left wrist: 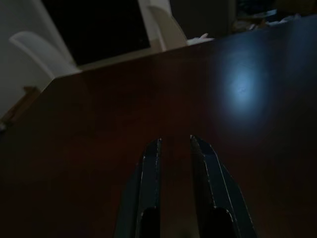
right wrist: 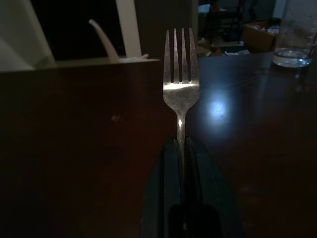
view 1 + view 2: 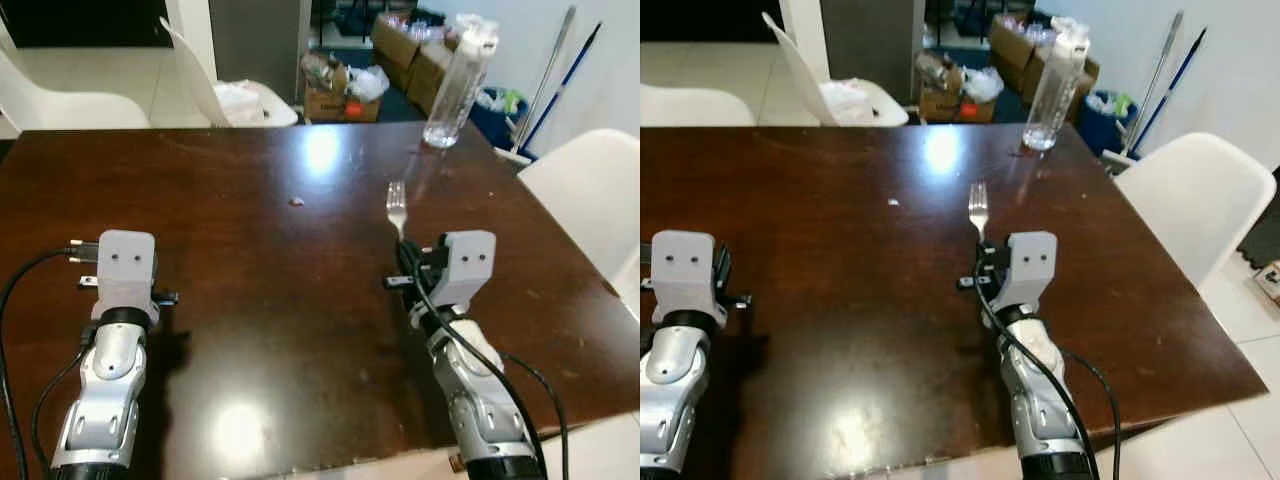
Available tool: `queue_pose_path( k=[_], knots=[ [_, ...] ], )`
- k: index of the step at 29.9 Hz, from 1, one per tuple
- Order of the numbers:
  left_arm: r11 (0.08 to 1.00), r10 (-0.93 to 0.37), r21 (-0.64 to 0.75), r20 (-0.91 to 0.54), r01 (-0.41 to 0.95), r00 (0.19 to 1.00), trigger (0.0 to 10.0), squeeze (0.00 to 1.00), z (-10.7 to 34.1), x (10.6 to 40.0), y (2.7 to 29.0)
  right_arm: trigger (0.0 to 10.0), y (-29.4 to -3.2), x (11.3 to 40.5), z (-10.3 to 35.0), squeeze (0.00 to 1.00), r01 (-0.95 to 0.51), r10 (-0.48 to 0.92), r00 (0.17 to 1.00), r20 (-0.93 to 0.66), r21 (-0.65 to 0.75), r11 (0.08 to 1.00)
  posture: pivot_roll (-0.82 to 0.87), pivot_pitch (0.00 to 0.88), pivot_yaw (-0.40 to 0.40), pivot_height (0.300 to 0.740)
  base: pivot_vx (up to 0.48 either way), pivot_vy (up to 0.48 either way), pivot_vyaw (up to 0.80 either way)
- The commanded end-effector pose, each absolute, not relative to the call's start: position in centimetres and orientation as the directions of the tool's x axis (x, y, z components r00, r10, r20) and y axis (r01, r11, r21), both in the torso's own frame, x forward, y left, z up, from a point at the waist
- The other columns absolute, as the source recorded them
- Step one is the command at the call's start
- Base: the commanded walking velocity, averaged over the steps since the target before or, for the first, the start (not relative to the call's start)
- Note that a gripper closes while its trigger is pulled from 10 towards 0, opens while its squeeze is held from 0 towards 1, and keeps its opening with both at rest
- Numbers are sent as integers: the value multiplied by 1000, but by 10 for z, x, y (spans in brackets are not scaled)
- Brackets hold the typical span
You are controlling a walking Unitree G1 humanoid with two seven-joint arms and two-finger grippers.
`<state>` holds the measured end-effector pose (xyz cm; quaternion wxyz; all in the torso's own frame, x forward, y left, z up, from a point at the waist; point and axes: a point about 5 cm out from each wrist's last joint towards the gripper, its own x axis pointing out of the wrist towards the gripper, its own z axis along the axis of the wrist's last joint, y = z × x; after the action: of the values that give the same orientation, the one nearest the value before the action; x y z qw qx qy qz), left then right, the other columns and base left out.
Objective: Setting the table
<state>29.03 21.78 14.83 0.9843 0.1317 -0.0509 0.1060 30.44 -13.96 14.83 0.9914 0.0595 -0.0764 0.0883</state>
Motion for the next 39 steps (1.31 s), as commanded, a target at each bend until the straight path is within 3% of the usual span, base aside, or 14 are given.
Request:
queue_pose_path(
  k=[1, 5, 10, 17, 27, 35, 39],
  knots=[
    [950, 162, 249, 116, -187, 980, 10000, 0, 145, 288, 213, 10000, -144, 304, 142, 0, -174, 157, 979, 131, 128, 976, 7, 47, 20, 740, 0, 0, 0],
    [962, 119, 234, 103, -140, 988, 10000, 0, 146, 288, 209, 10000, -145, 305, 143, 0, -179, 161, 978, 129, 138, 974, 10, 50, 23, 740, 0, 0, 0],
    [980, -106, 173, 41, 97, 994, 10000, 0, 157, 288, 199, 10000, -144, 308, 143, 0, -221, 214, 975, 57, 174, 960, 12, 53, 25, 740, 0, 0, 0],
    [956, -238, 193, 77, 219, 968, 10000, 0, 185, 288, 194, 10000, -154, 321, 143, 0, -265, 278, 959, -61, 169, 949, 23, 59, 34, 740, 0, 0, 0],
    [938, -312, 189, 88, 292, 946, 10000, 0, 200, 286, 184, 10000, -161, 356, 141, 0, -298, 330, 923, -197, 175, 938, 51, 78, 49, 740, 0, 0, 0],
    [931, -328, 196, 86, 307, 941, 10000, 0, 203, 279, 180, 10000, -156, 370, 145, 0, -271, 310, 932, -188, 203, 941, 109, 94, 49, 740, 0, 0, 0],
    [929, -332, 198, 79, 312, 940, 10000, 0, 203, 276, 179, 10000, -155, 372, 147, 94, -274, 312, 934, -175, 211, 938, 122, 100, 49, 740, 0, 0, 0]
  ],
)
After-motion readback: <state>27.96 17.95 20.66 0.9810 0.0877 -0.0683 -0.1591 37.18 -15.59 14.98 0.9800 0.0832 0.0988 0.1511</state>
